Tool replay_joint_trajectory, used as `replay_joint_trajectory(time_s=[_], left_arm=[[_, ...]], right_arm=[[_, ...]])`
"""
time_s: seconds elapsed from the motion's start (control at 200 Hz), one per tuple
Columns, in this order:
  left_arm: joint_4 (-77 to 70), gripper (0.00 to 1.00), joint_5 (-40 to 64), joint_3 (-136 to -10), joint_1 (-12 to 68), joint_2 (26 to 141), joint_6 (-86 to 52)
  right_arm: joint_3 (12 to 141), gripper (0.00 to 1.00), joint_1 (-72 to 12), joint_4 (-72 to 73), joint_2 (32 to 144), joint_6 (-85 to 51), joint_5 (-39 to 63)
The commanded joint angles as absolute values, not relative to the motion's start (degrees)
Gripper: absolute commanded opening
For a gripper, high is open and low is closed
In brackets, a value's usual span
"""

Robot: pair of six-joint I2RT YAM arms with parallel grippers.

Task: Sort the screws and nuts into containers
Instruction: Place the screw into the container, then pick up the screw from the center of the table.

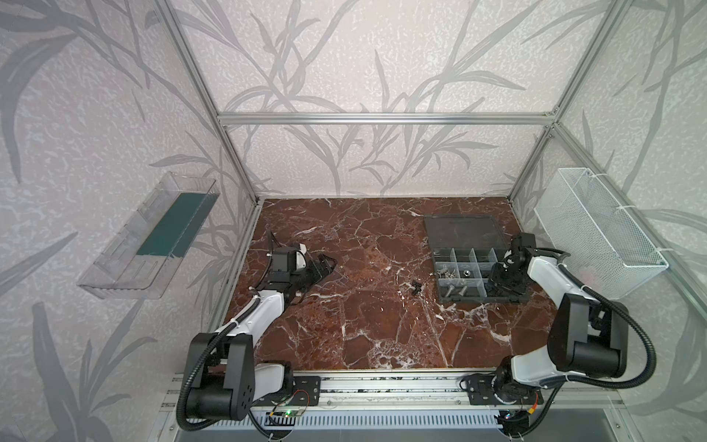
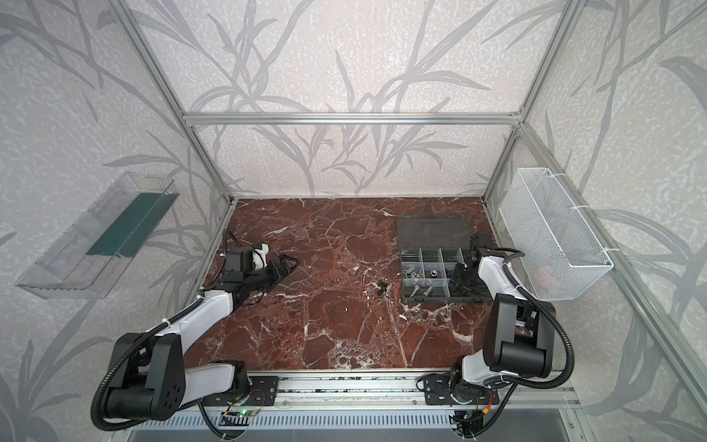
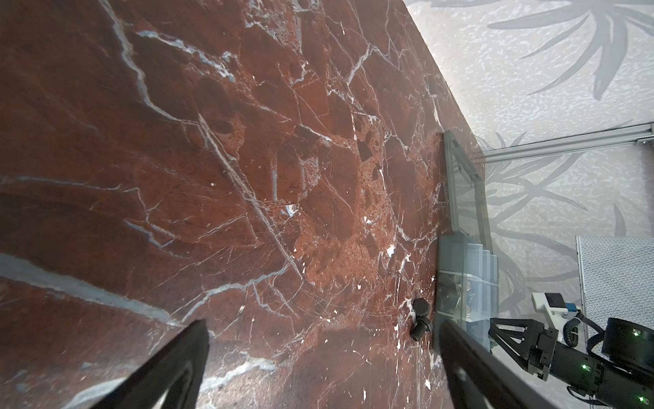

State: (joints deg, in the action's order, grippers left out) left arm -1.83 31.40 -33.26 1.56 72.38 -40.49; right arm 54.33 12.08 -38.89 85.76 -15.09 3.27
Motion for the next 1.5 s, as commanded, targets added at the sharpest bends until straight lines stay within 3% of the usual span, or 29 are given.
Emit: replay_joint_trajectory(time_s=[0.0, 0.195, 0.58, 1.035, 1.27, 1.495], left_arm=[[-1.13, 0.99, 30.85, -33.4, 1.32, 70.67, -39.48], [-1.22, 0.99, 30.76, -33.51, 1.24, 70.71, -39.61], [-2.46, 0.99, 31.77, -33.66, 1.24, 71.98, -39.98], [-2.69, 0.99, 31.91, -33.27, 1.31, 72.07, -40.35], [-2.03, 0.99, 31.55, -33.4, 1.3, 71.82, -39.91], [-1.98, 0.99, 31.37, -33.24, 1.26, 72.01, -39.77]], right_arm=[[56.12, 0.6, 12.18, -39.04, 82.09, -13.46, 6.28], [54.89, 0.63, 8.84, -37.64, 74.42, -12.09, 14.47], [56.91, 0.64, -15.11, -41.75, 69.08, -15.9, 9.83], [57.64, 0.64, -32.76, -32.99, 81.49, -26.32, 7.46], [56.69, 0.62, -35.86, -28.78, 88.2, -38.54, 3.07], [57.59, 0.6, -35.86, -27.64, 92.05, -41.6, 1.45]])
